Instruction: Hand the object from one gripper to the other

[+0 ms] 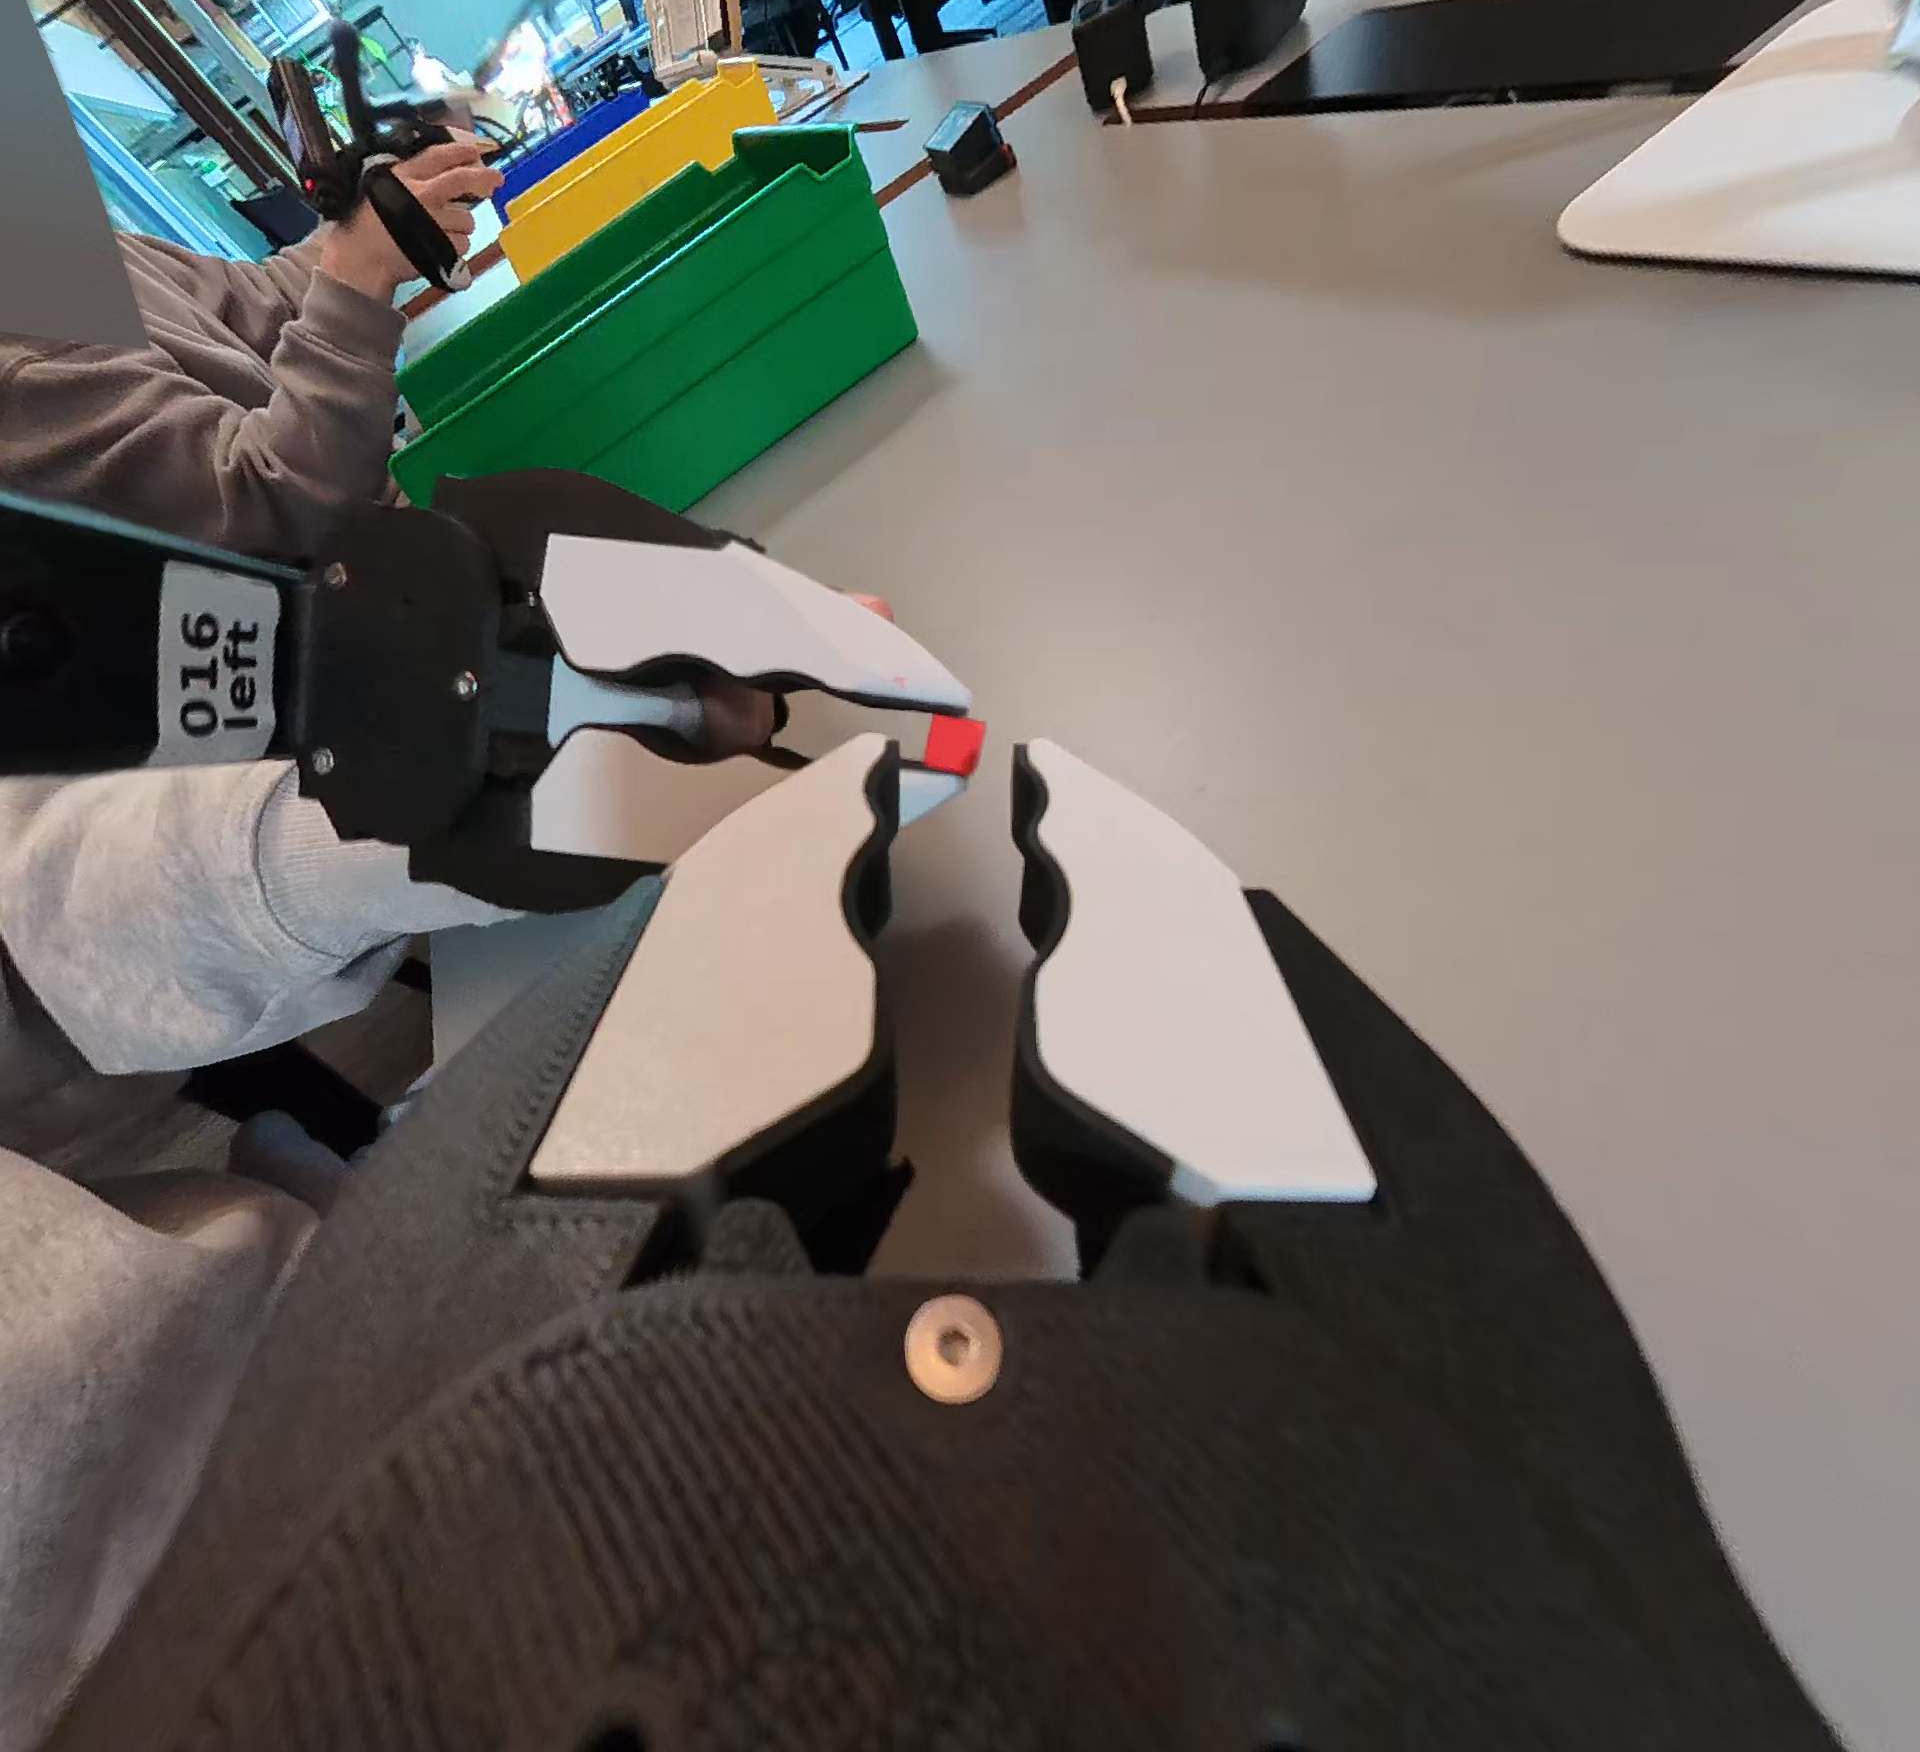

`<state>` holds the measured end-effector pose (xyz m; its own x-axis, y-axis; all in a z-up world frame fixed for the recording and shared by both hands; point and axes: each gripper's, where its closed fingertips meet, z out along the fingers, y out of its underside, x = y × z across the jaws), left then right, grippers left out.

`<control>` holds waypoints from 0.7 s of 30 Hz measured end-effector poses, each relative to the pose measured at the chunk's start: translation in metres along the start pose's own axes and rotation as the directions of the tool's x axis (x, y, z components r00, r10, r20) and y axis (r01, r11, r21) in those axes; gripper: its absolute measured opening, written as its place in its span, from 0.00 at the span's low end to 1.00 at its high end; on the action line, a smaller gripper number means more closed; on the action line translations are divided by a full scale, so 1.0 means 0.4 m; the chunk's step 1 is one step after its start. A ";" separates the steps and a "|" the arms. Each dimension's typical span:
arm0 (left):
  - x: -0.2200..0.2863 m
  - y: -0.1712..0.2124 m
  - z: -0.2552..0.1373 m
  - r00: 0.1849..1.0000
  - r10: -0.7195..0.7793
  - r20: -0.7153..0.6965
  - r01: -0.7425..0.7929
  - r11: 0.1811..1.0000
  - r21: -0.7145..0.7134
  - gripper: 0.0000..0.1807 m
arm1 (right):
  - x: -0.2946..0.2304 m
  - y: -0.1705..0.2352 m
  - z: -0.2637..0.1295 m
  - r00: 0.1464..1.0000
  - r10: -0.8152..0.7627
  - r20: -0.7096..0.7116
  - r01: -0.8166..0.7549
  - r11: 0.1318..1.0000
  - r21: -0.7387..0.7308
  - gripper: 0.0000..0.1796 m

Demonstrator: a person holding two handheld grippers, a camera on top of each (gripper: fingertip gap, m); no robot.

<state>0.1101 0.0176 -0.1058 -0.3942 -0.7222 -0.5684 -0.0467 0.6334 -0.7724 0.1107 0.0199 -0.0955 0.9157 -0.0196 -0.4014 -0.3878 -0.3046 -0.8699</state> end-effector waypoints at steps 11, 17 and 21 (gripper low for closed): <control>0.021 -0.010 0.001 0.997 0.083 0.007 -0.083 0.997 0.000 0.07 | -0.002 0.022 0.012 1.000 0.012 -0.002 -0.012 0.999 -0.053 0.06; 0.004 -0.018 -0.003 1.000 -0.010 0.004 0.010 0.999 0.044 0.11 | -0.009 -0.002 -0.003 0.997 0.048 0.067 -0.049 0.999 0.007 0.06; -0.009 -0.035 -0.011 0.991 -0.124 -0.044 0.129 0.984 0.126 0.18 | -0.020 -0.031 -0.030 0.961 0.160 0.227 -0.181 0.981 0.071 0.06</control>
<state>0.1084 0.0125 -0.0915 -0.4253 -0.7825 -0.4548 0.0184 0.4950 -0.8687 0.1093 0.0122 -0.0780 0.7935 0.1487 -0.5902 -0.5533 -0.2275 -0.8013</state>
